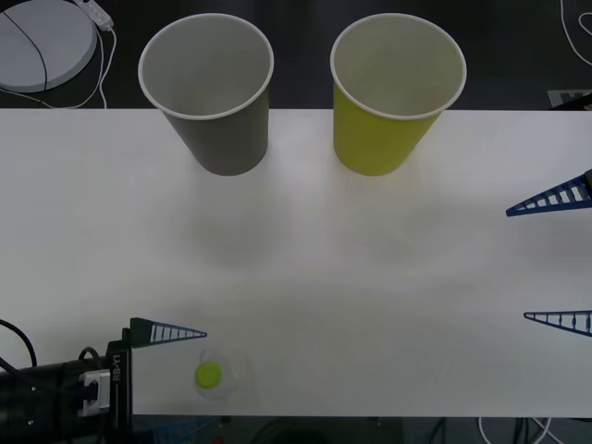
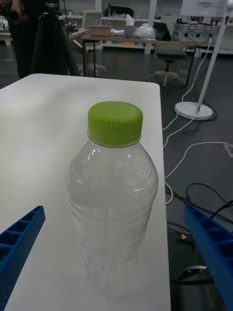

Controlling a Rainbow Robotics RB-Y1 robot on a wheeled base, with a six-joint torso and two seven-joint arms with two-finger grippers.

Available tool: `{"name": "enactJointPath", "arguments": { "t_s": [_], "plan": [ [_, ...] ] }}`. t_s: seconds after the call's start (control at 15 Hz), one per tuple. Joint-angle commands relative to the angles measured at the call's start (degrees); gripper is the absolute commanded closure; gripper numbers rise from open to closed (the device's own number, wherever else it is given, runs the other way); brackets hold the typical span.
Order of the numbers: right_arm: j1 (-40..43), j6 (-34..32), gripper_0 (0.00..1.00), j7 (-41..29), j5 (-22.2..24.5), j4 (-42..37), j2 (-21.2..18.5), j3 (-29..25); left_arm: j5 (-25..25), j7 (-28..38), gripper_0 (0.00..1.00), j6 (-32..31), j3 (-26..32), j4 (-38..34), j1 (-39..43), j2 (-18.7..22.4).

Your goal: Put the can into the green bin and the plastic bottle into the gray bin

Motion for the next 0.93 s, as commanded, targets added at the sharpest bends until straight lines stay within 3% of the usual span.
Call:
{"name": "enactJointPath", "arguments": {
  "t_s": [0.07,0.93],
  "plan": [
    [0.0,0.0,0.0,0.0,0.0,0.0,0.0,0.0,-0.6,0.1,0.0,0.0,-0.4,0.0,-0.5,-1.6],
    [0.0,0.0,0.0,0.0,0.0,0.0,0.0,0.0,-3.4,1.4,0.0,0.6,-2.1,0.0,-2.7,-6.4]
  ]
}}
